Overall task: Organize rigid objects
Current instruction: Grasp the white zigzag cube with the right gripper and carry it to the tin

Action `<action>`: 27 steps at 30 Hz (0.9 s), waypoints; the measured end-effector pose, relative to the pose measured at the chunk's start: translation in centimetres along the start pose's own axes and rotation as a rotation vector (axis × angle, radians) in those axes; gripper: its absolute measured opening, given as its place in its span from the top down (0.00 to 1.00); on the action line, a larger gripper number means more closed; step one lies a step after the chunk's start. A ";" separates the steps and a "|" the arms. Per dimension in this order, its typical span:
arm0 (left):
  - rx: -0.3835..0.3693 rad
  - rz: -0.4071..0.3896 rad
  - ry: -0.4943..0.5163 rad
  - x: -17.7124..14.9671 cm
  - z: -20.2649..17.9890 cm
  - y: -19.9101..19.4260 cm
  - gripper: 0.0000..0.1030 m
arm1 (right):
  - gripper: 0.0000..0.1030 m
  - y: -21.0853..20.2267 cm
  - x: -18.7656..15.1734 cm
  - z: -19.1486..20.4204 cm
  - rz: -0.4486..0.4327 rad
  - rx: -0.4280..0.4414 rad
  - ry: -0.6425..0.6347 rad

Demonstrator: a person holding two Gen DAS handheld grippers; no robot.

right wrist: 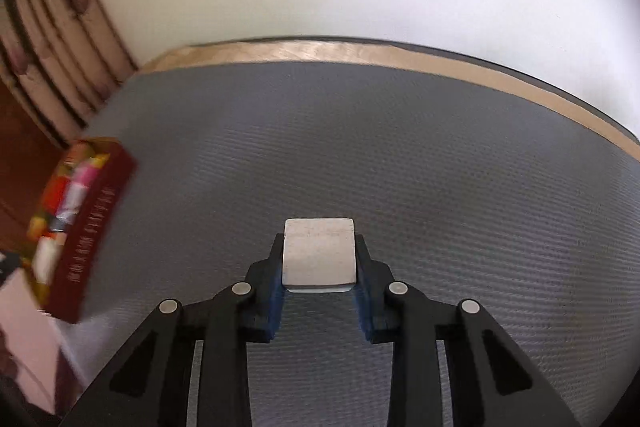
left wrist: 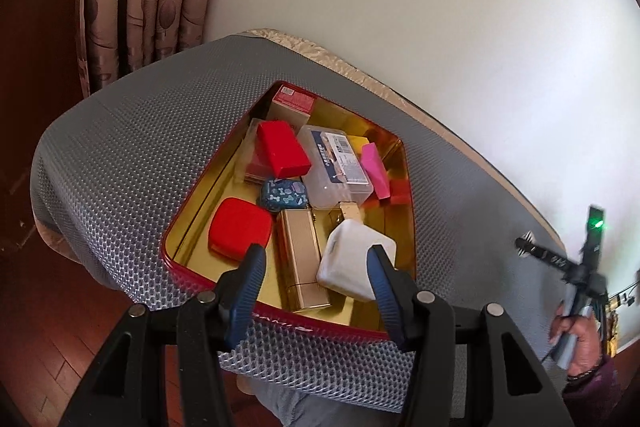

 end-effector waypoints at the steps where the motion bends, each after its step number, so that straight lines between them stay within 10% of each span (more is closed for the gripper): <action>1: 0.006 0.002 0.002 0.0 0.0 0.0 0.48 | 0.73 -0.4 0.2 1.1 -0.007 0.024 -0.011; 14: 0.133 -0.006 0.098 -0.4 -1.0 0.0 0.48 | 0.73 -0.5 0.6 17.8 0.056 0.334 -0.155; 27: 0.222 0.013 0.127 -0.4 -0.2 0.4 0.48 | 0.73 3.4 -1.2 26.9 0.153 0.407 -0.226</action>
Point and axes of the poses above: each gripper's, at about its wrist camera, not at the fingertips, and y roughly the way its jaws point, z to its left, x to its top, the point moved 1 cm from there along y, roughly the way its jaws point, and after that the axes turned 5 degrees about y, right-handed, at the moved point
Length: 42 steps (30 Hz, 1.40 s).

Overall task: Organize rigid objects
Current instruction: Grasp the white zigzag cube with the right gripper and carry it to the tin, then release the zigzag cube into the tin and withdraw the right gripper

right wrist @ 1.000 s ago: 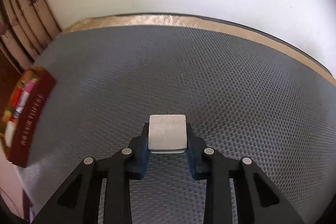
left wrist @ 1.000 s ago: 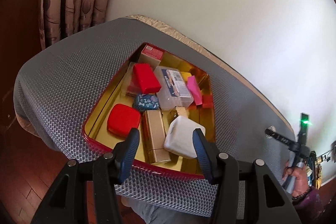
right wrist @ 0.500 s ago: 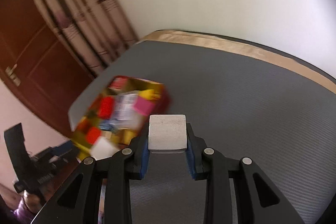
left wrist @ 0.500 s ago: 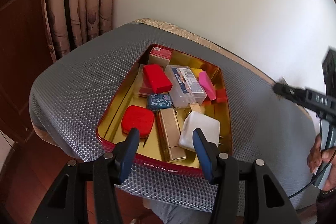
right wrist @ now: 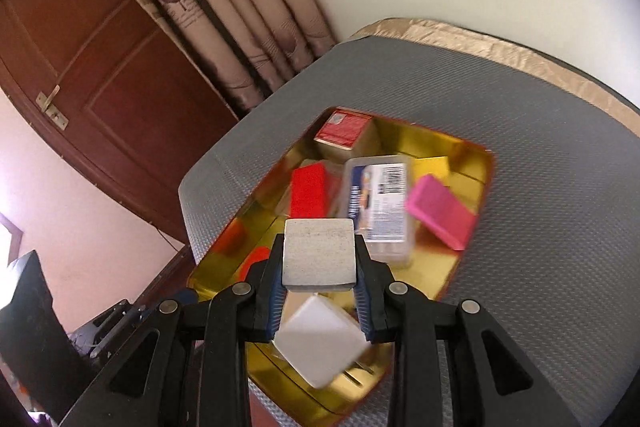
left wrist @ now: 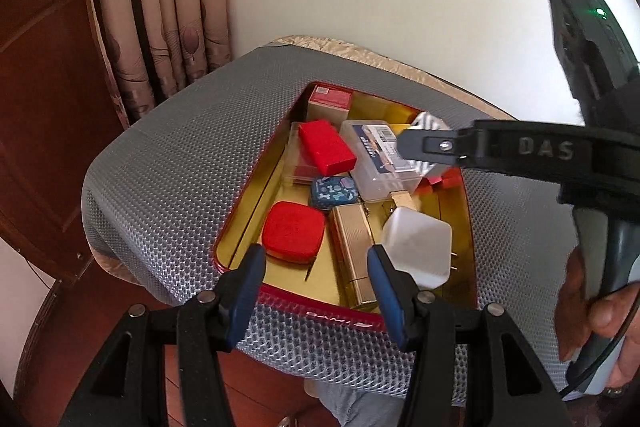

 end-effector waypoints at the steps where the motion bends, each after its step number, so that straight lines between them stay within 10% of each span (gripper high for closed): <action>1: 0.004 0.001 -0.003 0.0 0.1 0.0 0.48 | 0.73 0.4 0.0 0.2 0.004 0.006 0.003; 24: 0.070 0.023 0.000 0.0 0.8 0.3 0.47 | 0.69 1.3 -0.7 1.0 -0.022 0.060 0.035; 42: 0.001 -0.128 -0.020 1.0 0.5 -3.0 0.36 | 0.18 -8.3 -5.6 0.3 -0.356 -0.264 -0.102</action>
Point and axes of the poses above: each gripper's, at about its wrist camera, not at the fingertips, and y roughly the way its jaws point, z to its left, x to its top, the point moved 1 cm from there along y, roughly the way its jaws point, and after that the axes turned 5 degrees about y, right-handed, at the moved point
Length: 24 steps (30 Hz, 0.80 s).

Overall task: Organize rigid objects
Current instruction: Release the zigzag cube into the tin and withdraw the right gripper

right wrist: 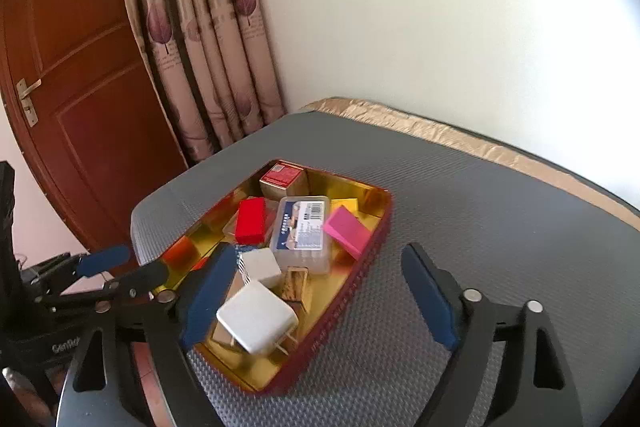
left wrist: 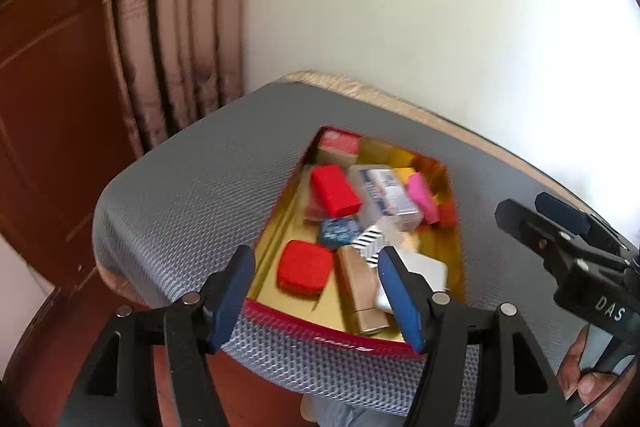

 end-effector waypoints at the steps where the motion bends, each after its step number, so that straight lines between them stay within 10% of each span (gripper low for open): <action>1: 0.003 -0.006 0.009 0.0 -0.3 -0.2 0.36 | 0.16 -0.7 -0.2 0.0 -0.014 -0.009 -0.005; 11: 0.042 -0.088 0.074 -0.1 -1.7 -3.7 0.36 | 0.00 -8.4 -1.4 2.3 -0.289 -0.156 -0.038; 24: 0.012 -0.142 0.070 -2.3 0.3 -5.5 0.36 | 0.00 -9.9 -3.1 5.1 -0.267 -0.182 -0.081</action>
Point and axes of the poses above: each gripper's, at about its wrist camera, not at the fingertips, and y roughly the way its jaws point, z to its left, x to its top, the point moved 1 cm from there along y, roughly the way its jaws point, and after that the axes turned 5 degrees about y, right-handed, at the moved point
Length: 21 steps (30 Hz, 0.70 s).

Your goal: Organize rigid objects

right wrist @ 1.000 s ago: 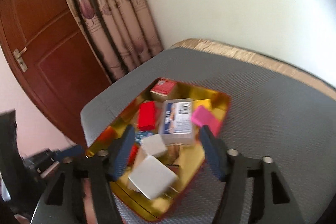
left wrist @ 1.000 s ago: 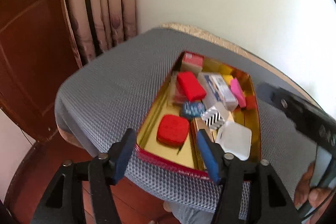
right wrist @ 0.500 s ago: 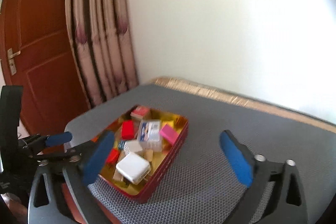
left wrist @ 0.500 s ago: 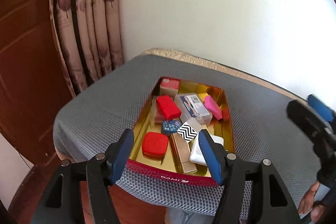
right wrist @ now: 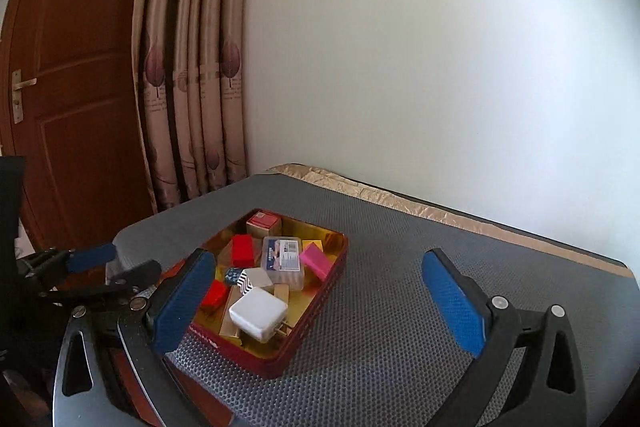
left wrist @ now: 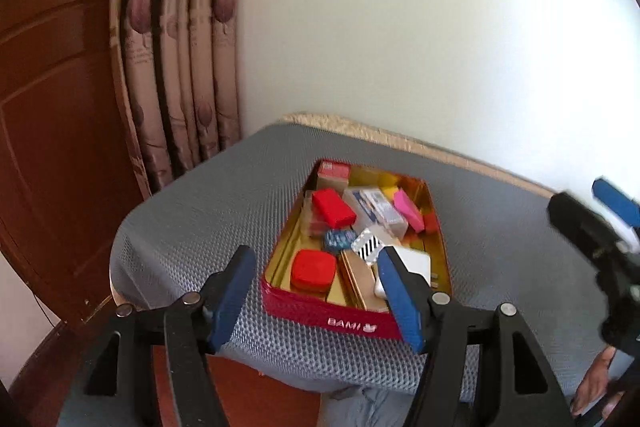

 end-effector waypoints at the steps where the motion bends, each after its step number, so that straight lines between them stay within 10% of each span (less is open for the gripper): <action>1: 0.005 0.010 0.011 -0.1 -0.1 0.2 0.36 | 0.00 -0.2 0.0 0.1 -0.003 0.003 0.001; 21: 0.042 0.033 0.033 -0.7 -0.8 0.4 0.36 | 0.00 -1.1 -0.2 0.4 0.007 0.027 0.031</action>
Point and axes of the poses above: each gripper's, at about its wrist camera, not at the fingertips, and y roughly the way its jaws point, z to its left, x to its top, the point moved 1 cm from there along y, roughly the way its jaws point, and after that the axes turned 5 degrees about y, right-handed, at the moved point
